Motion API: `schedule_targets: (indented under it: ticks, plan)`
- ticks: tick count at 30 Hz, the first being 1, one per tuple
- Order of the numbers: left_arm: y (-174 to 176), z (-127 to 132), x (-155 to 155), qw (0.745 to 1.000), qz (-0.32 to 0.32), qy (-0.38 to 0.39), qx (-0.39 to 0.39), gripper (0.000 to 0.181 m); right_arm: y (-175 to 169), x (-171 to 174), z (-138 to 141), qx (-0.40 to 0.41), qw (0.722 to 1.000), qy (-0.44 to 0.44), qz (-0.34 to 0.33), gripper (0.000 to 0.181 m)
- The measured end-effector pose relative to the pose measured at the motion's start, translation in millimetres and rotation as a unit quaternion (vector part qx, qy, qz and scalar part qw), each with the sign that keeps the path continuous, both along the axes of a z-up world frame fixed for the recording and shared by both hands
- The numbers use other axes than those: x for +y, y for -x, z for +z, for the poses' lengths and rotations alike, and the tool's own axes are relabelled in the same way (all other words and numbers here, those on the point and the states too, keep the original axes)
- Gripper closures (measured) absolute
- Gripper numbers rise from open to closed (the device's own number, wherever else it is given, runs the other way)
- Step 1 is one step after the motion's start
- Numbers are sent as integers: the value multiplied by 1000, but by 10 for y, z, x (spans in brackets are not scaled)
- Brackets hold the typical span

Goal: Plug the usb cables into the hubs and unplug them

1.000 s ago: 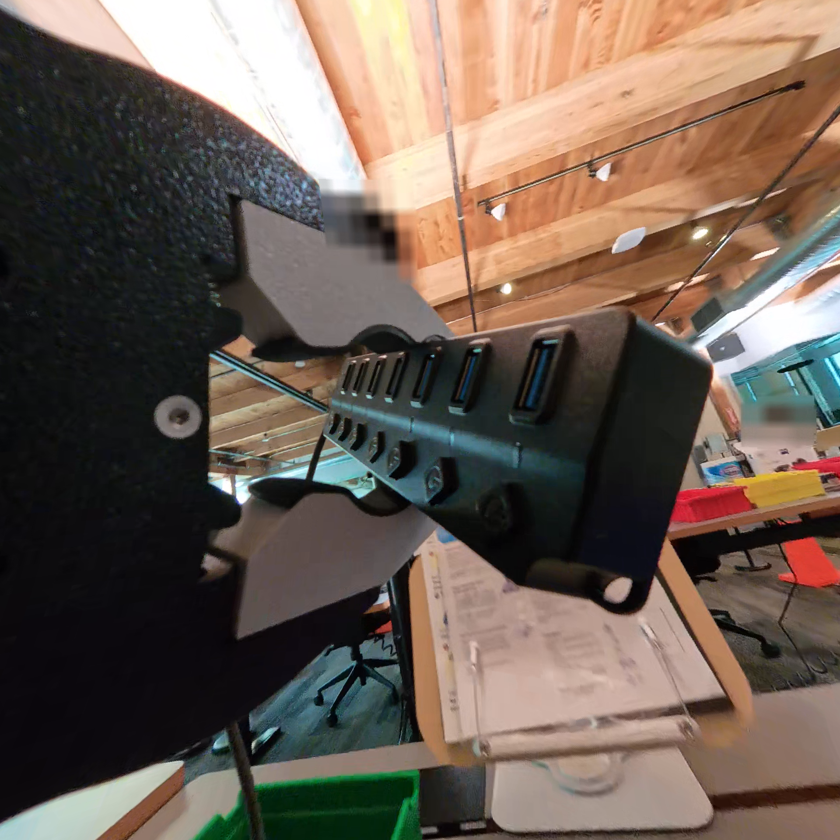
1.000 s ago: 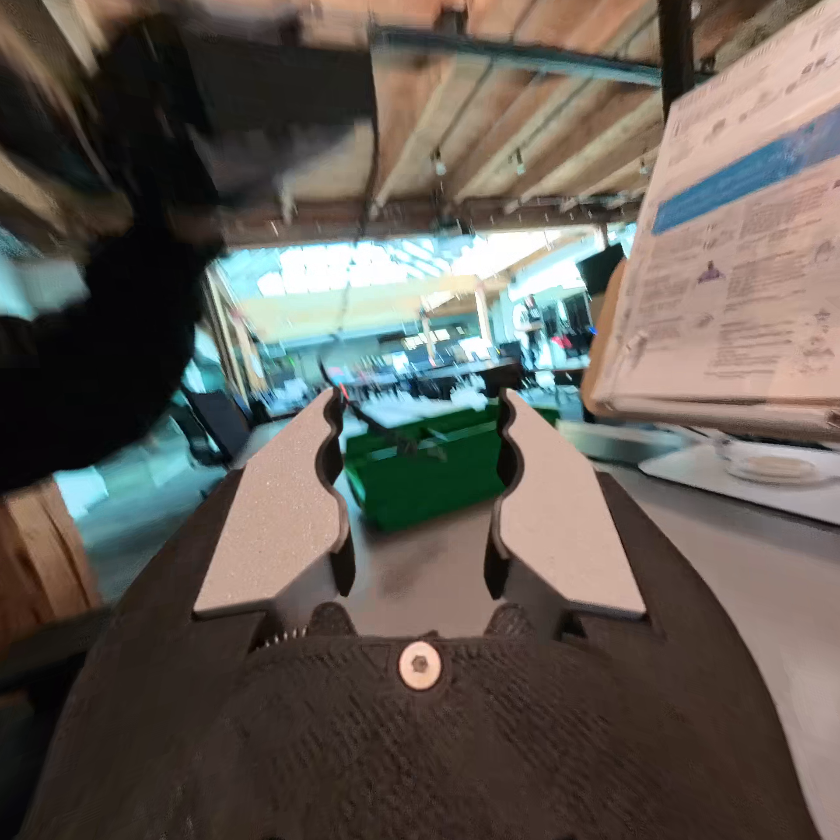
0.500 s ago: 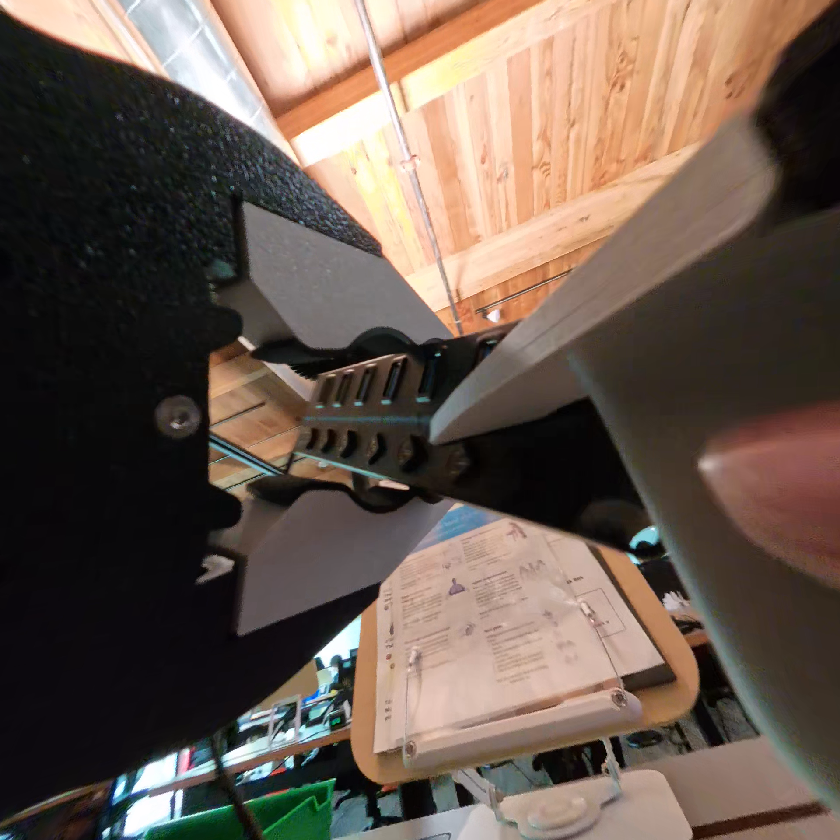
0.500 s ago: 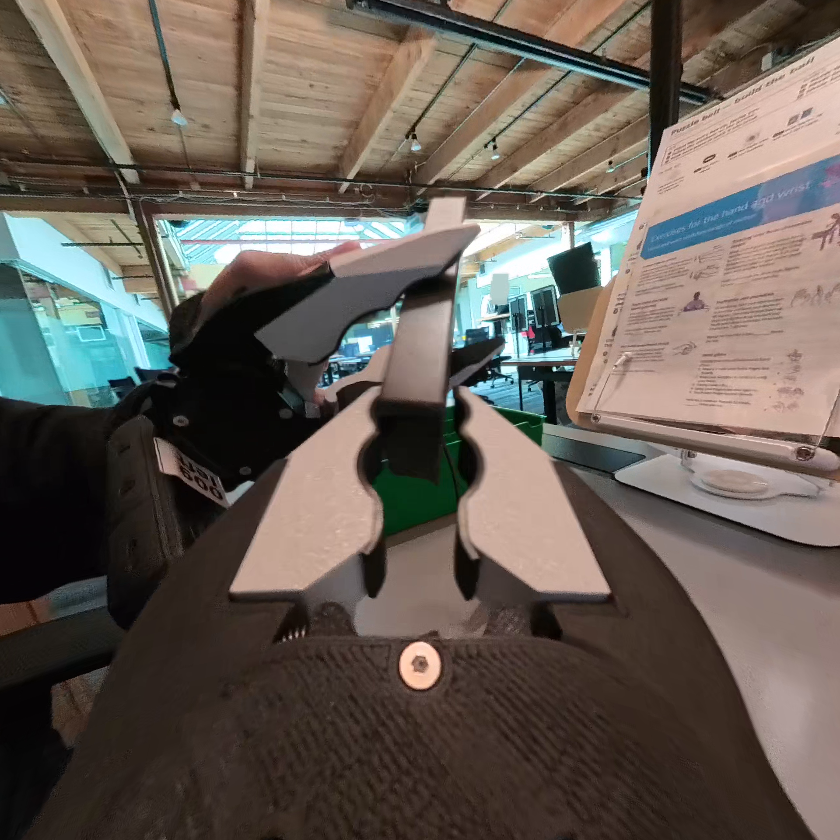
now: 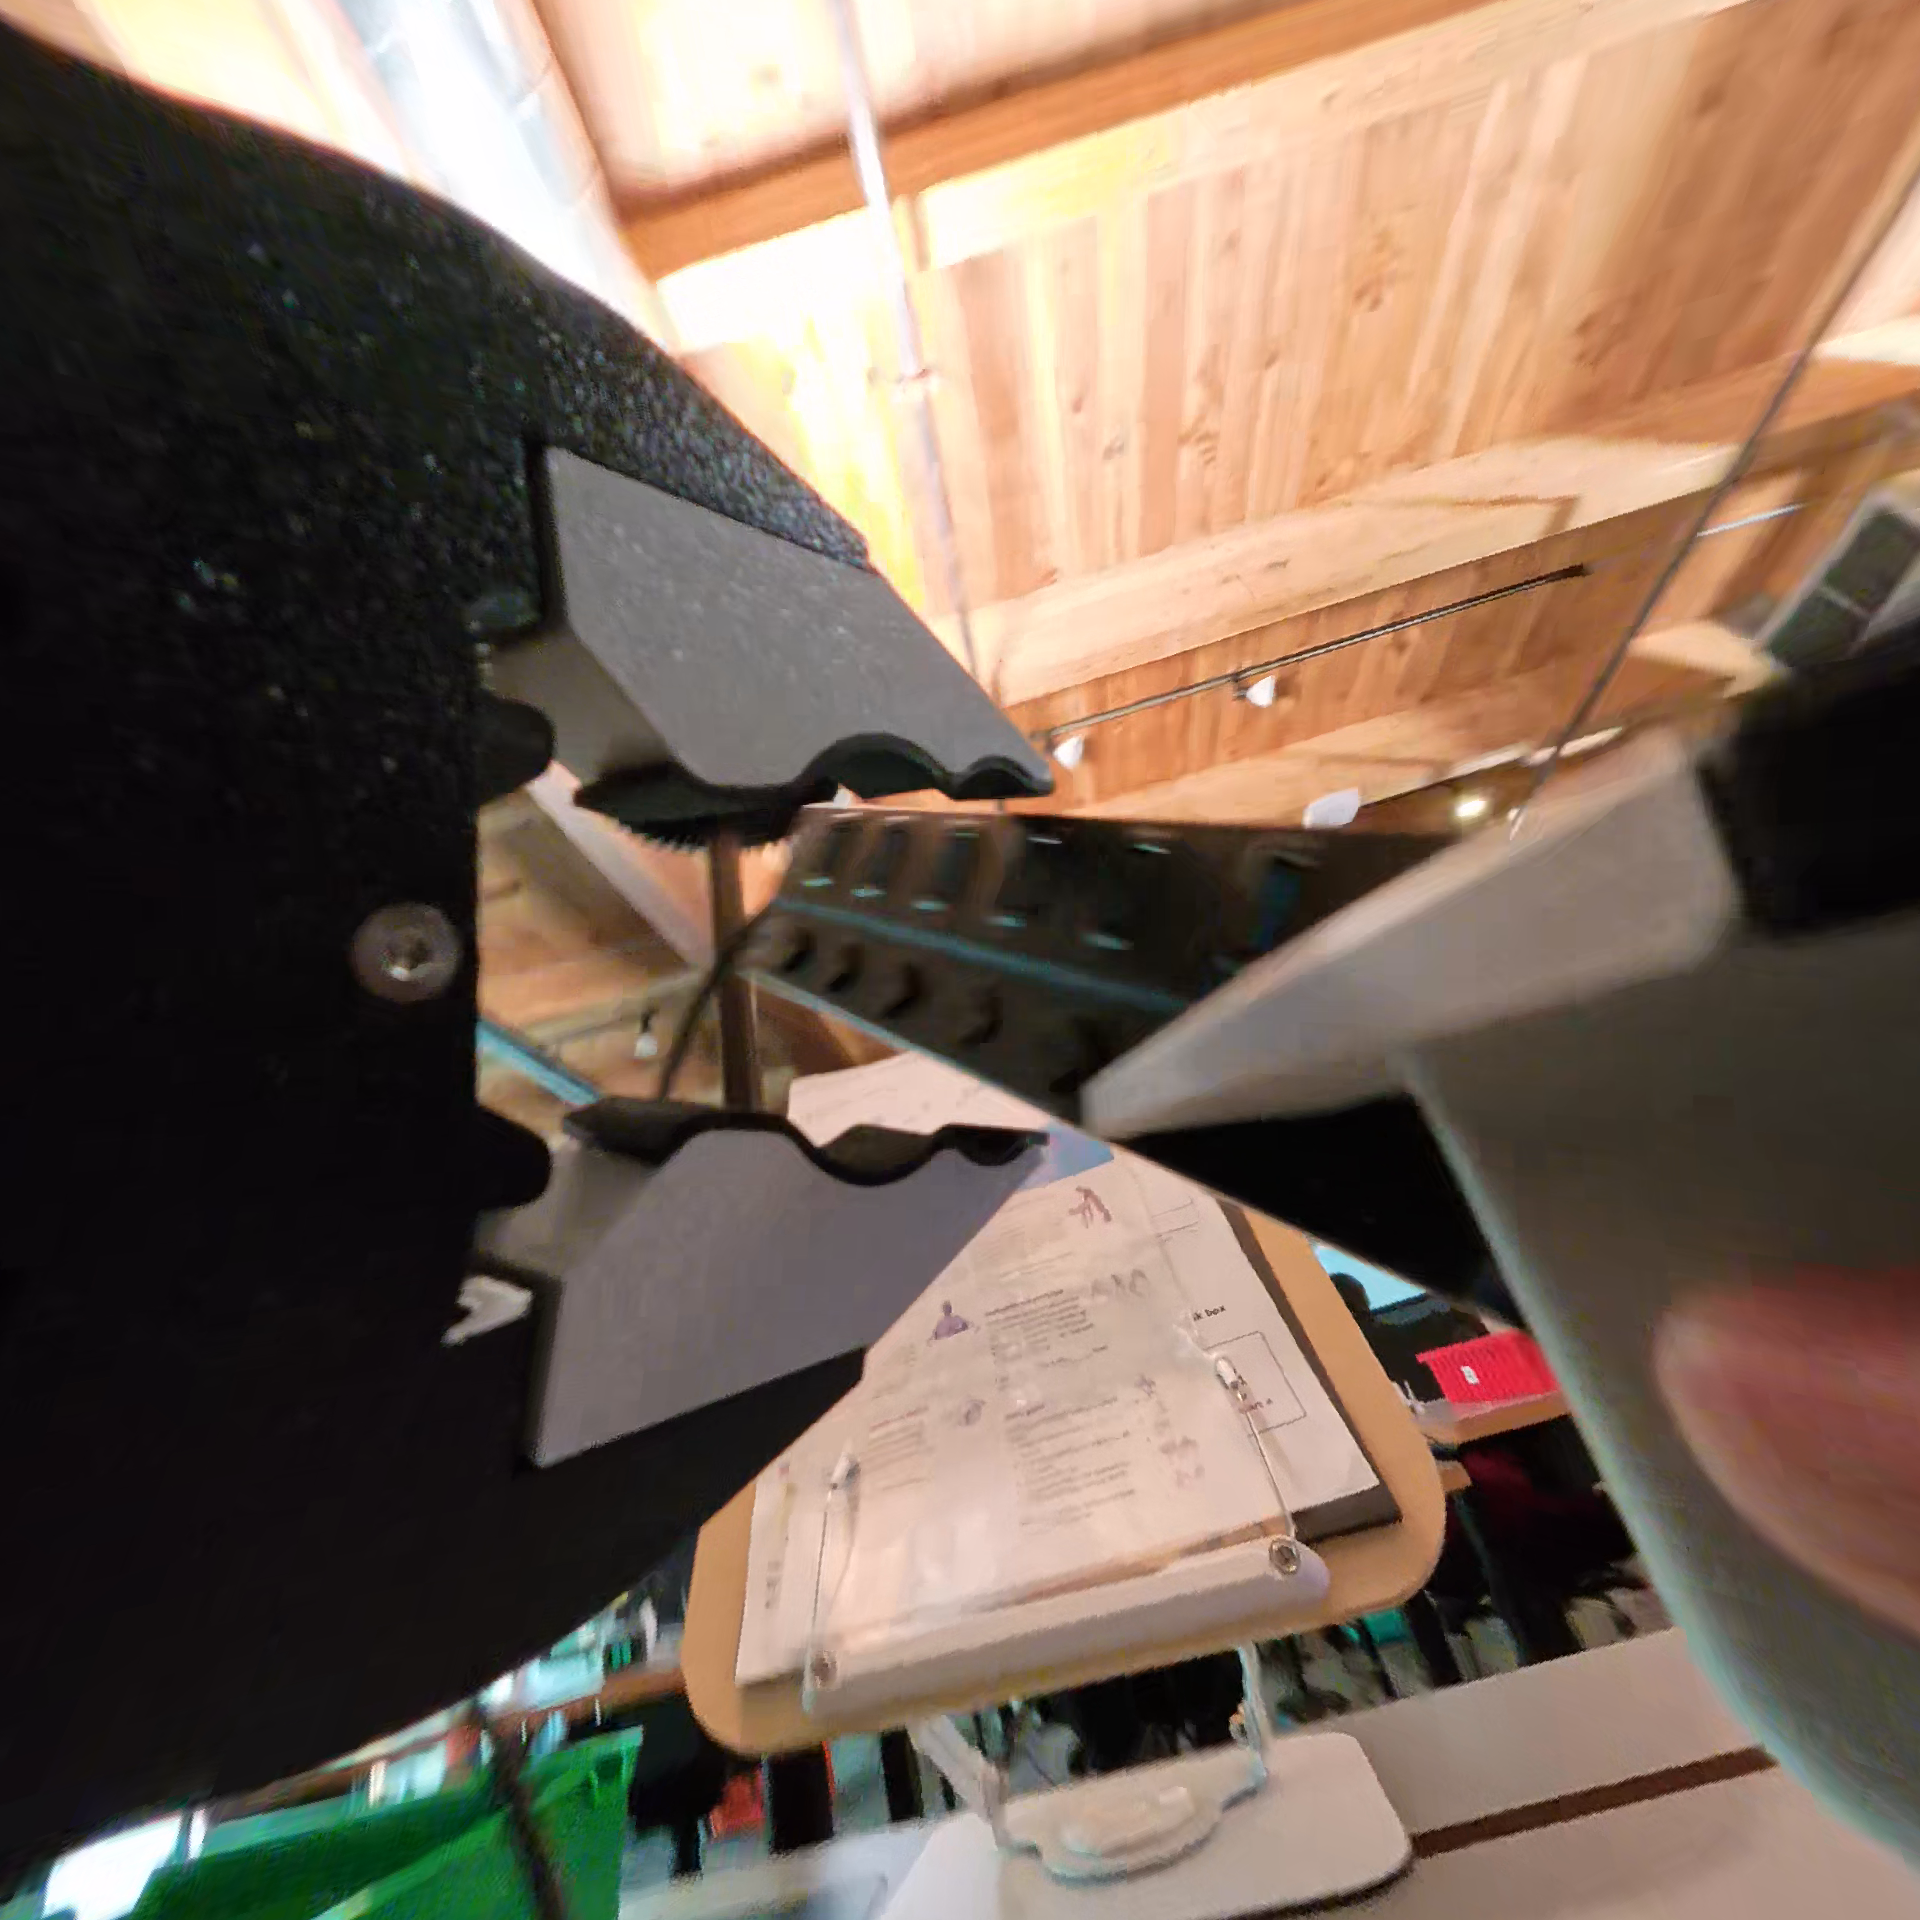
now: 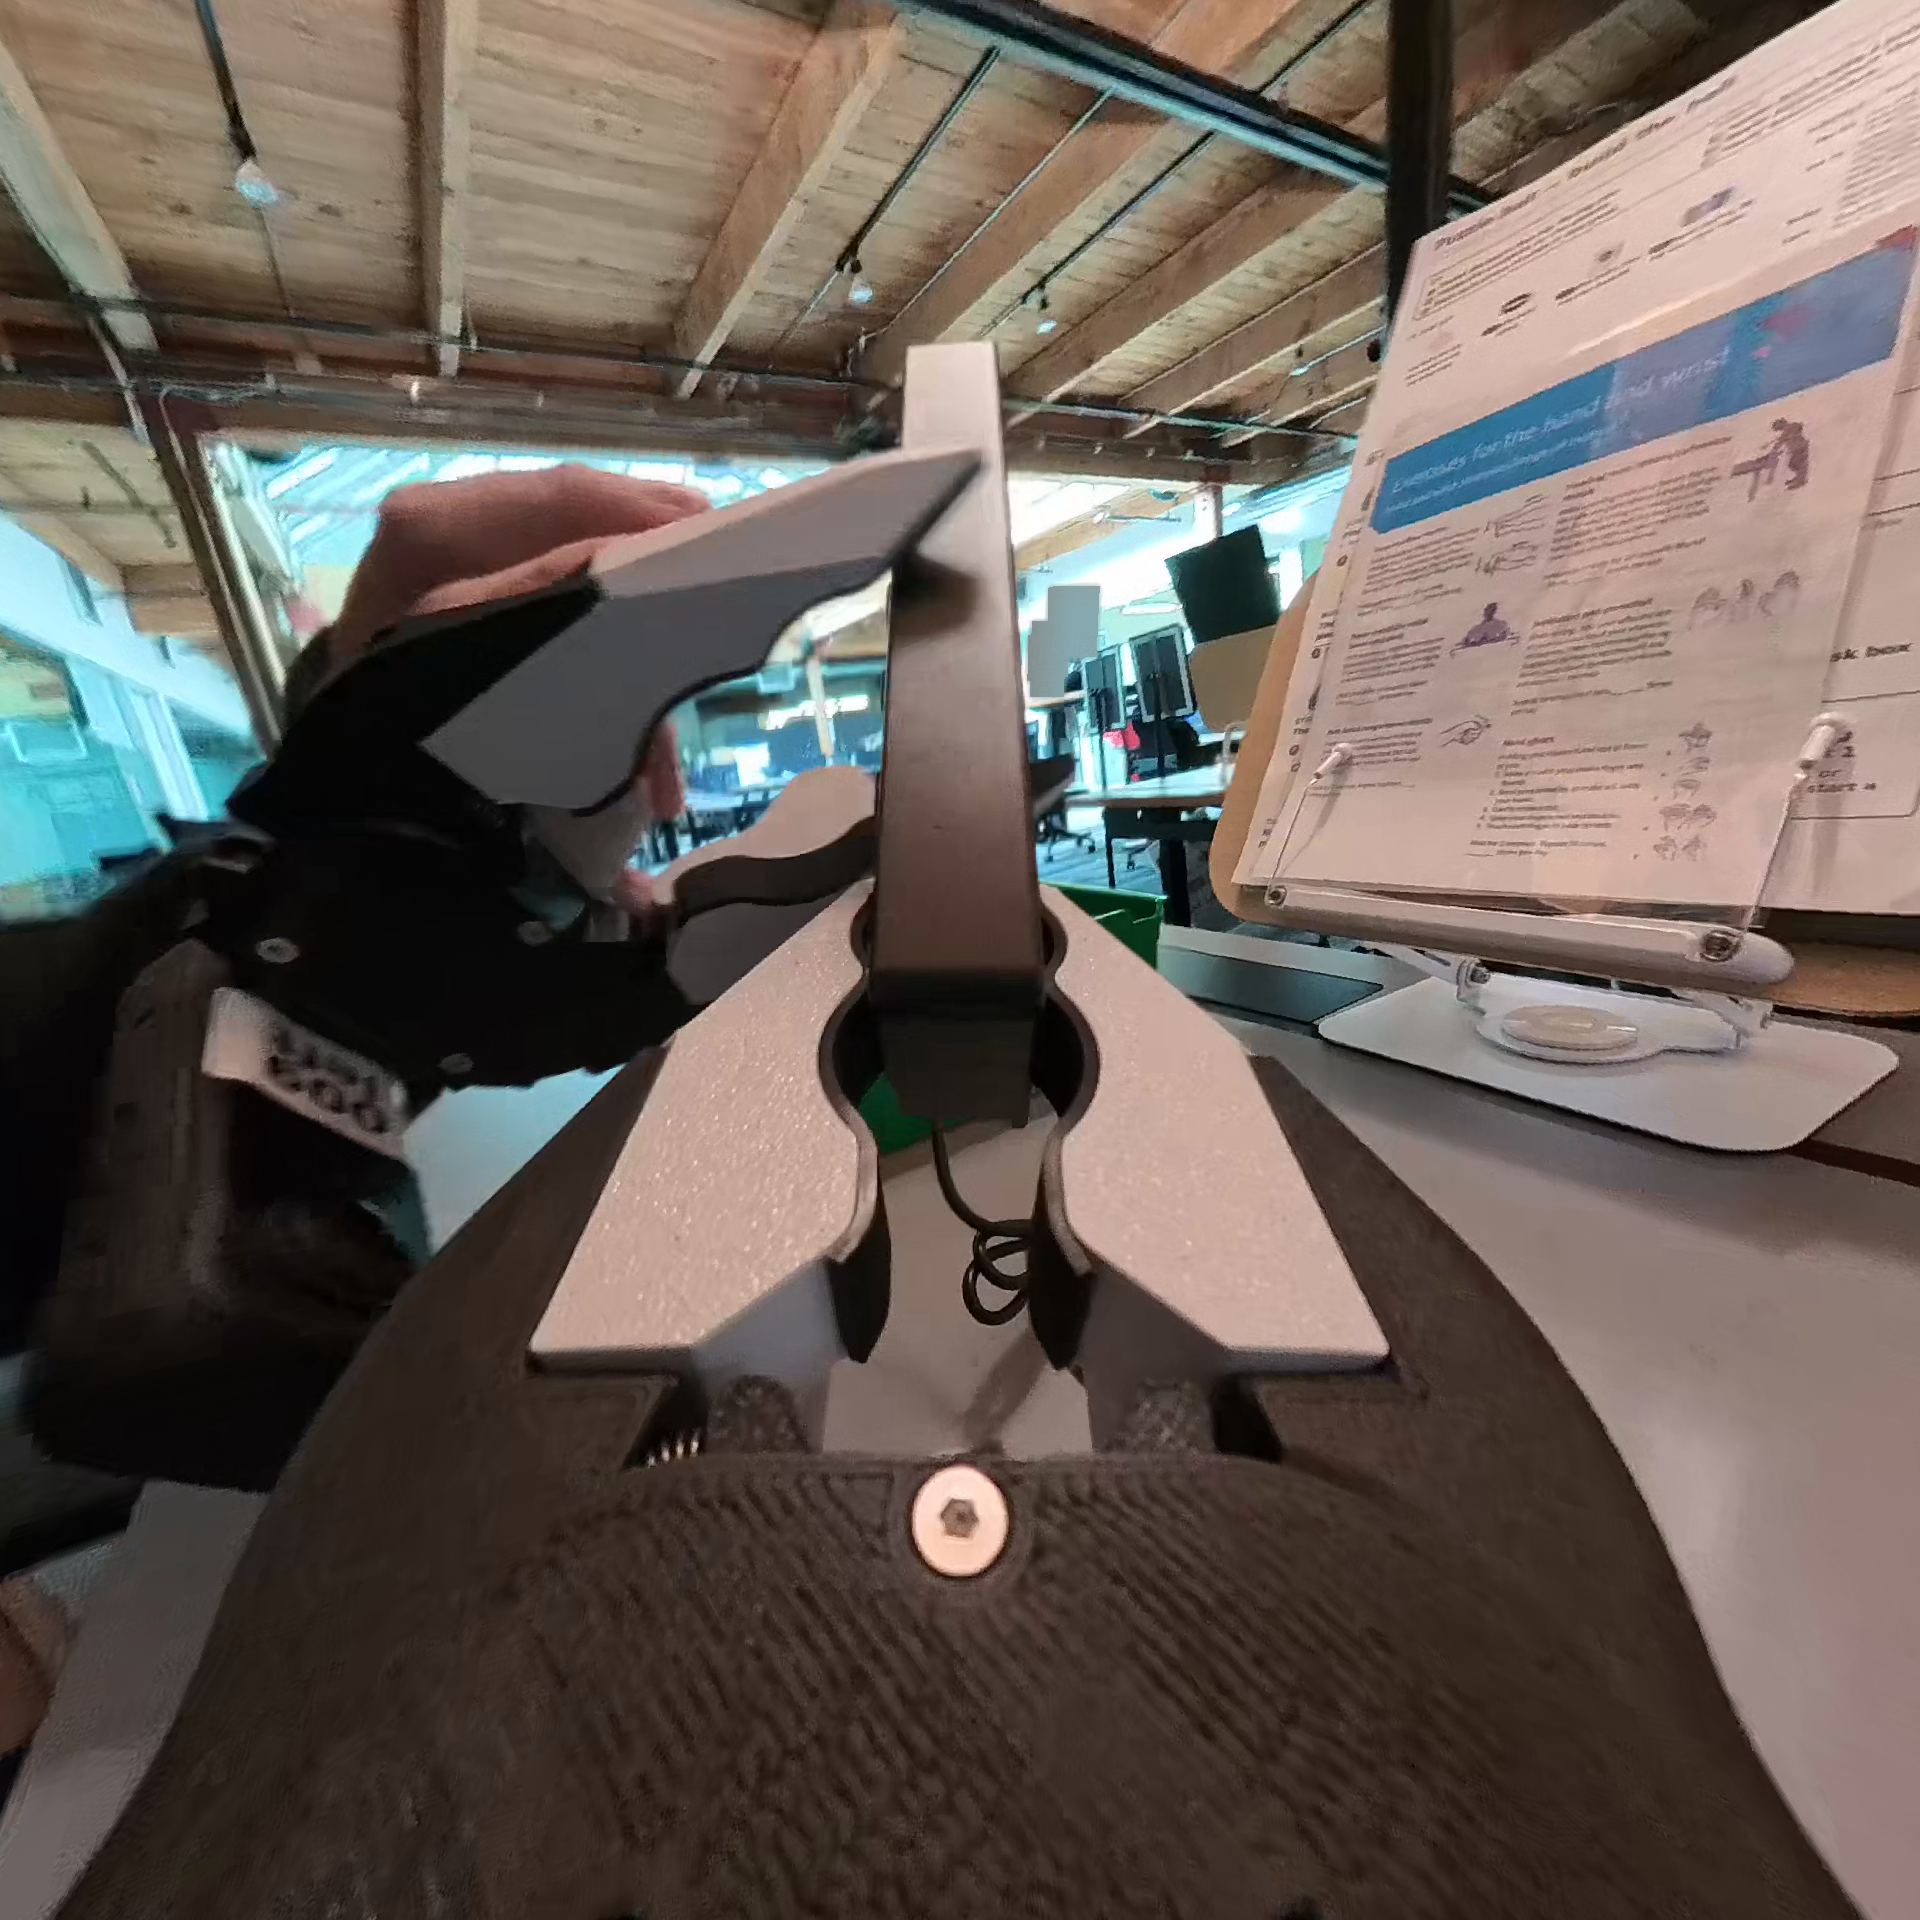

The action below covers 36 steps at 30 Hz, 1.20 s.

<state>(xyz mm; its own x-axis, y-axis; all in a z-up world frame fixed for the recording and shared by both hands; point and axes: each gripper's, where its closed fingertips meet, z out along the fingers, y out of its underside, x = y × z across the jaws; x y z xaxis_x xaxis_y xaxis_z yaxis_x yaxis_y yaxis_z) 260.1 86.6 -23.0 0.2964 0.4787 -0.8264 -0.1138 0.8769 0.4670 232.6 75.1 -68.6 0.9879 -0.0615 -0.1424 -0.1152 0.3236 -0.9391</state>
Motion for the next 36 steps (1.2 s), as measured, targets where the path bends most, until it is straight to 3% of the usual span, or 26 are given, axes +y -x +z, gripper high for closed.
schedule_targets:
  ticks: [1, 3, 4, 5, 6, 8, 10, 12, 13, 14, 17, 19, 21, 22, 23, 25, 28, 31, 33, 36]
  plan:
    - [53, 50, 57, 999, -1, 40, 0, 119, -57, -38, 23, 18, 1000, -14, -6, 159]
    - [154, 112, 267, 983, 2, 183, 14, 117, -197, -152, 64, 45, 998, -43, -23, 159]
    - [174, 30, 388, 955, 6, 292, 52, 116, -261, -205, 77, 49, 997, -51, -34, 159]
    - [187, -117, 452, 906, 3, 410, 108, 108, -308, -245, 82, 44, 997, -52, -45, 159]
    - [208, -266, 433, 836, -12, 523, 169, 100, -337, -268, 79, 32, 997, -49, -56, 159]
    - [266, -383, 238, 652, -68, 706, 269, 90, -354, -273, 60, -4, 995, -36, -89, 159]
    - [290, -266, 62, 479, -127, 806, 324, 85, -311, -234, 43, -42, 992, -25, -113, 159]
    - [262, -131, -23, 353, -162, 848, 361, 79, -242, -175, 21, -95, 986, -3, -140, 159]
    - [231, -85, -35, 305, -167, 860, 374, 78, -186, -132, -1, -129, 981, 13, -145, 159]
    - [198, -47, -41, 271, -171, 865, 385, 77, -132, -93, -26, -164, 974, 29, -153, 159]
    - [89, -48, 40, 206, -156, 878, 403, 76, 17, -2, -74, -242, 954, 54, -170, 160]
    - [85, 10, 100, 164, -169, 884, 403, 92, 55, 46, -118, -273, 942, 70, -180, 160]
    - [102, 15, 157, 145, -182, 883, 408, 119, 79, 54, -112, -290, 937, 69, -183, 160]
    - [117, 7, 165, 138, -186, 880, 414, 120, 79, 58, -115, -291, 937, 71, -181, 160]
    - [142, -16, 166, 152, -190, 872, 424, 120, 79, 66, -129, -298, 934, 74, -181, 160]
    - [189, -58, 151, 198, -197, 853, 442, 120, 103, 115, -232, -313, 931, 88, -164, 154]
    - [253, -40, 76, 276, -212, 814, 466, 120, 242, 177, -341, -269, 957, 88, -69, 132]
    - [327, -102, -26, 402, -197, 738, 504, 120, 328, 154, -301, -140, 987, 60, 52, 100]
    - [379, -198, -118, 471, -182, 680, 532, 120, 382, 141, -292, -62, 988, 56, 130, 93]
    - [430, -367, -290, 504, -159, 634, 564, 120, 442, 209, -397, -34, 982, 89, 166, 83]
